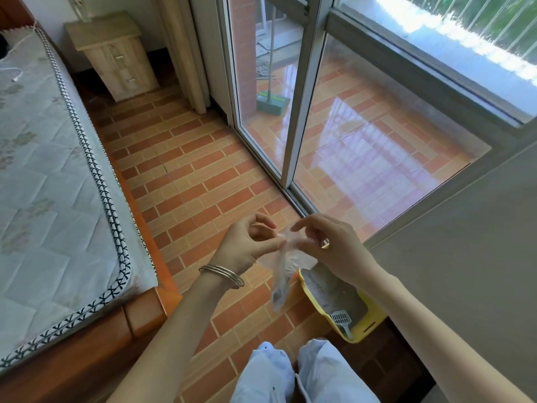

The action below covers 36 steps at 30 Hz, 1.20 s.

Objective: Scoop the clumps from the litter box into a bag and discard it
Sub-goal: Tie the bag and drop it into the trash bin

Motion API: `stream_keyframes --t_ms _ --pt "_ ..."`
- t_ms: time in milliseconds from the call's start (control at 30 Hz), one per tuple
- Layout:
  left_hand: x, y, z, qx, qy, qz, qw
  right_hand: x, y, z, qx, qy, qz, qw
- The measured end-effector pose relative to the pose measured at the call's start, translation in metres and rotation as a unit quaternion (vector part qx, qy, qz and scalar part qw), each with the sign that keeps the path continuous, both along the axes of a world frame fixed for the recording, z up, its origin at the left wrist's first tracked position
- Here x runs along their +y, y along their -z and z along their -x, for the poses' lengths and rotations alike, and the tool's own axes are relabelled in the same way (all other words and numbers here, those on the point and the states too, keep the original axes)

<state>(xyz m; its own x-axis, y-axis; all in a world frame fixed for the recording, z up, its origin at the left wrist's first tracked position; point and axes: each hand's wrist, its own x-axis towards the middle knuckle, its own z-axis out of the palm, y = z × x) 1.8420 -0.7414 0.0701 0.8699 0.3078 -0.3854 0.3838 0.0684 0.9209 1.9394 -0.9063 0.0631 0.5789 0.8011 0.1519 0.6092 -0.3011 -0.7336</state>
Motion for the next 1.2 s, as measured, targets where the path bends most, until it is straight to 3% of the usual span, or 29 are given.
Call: stream_keyframes --t_ms 67,167,400,567,700,833,1000,1100,1200 --pt "0.001 0.0 0.004 -0.013 -0.004 -0.101 0.995 -0.002 0.001 0.003 0.043 0.008 0.026 0.999" --pt "0.008 0.011 0.013 -0.026 0.003 -0.291 0.956 -0.007 0.007 0.006 0.067 0.018 0.074 0.995" --pt "0.044 0.047 0.039 0.023 -0.082 -0.408 0.909 -0.042 0.031 -0.002 0.076 0.044 0.155 0.984" --pt "0.042 0.076 0.041 0.075 -0.078 -0.41 0.906 -0.053 0.054 -0.01 0.057 0.05 0.212 0.974" --pt "0.021 0.073 0.032 0.043 -0.116 -0.343 0.931 -0.047 0.05 -0.009 0.024 0.044 0.178 0.983" --pt "-0.007 0.064 0.021 0.056 -0.102 -0.232 0.966 -0.037 0.045 -0.004 0.103 0.021 0.123 0.987" --pt "-0.035 0.058 0.005 0.038 -0.083 -0.174 0.98 -0.027 0.044 -0.004 0.201 0.053 0.056 0.976" --pt "-0.046 0.055 -0.004 0.015 -0.074 -0.153 0.985 -0.028 0.043 -0.012 0.19 0.018 0.05 0.98" --pt "-0.054 0.053 -0.01 0.005 -0.076 -0.147 0.986 -0.033 0.046 -0.022 0.083 -0.023 0.065 0.994"
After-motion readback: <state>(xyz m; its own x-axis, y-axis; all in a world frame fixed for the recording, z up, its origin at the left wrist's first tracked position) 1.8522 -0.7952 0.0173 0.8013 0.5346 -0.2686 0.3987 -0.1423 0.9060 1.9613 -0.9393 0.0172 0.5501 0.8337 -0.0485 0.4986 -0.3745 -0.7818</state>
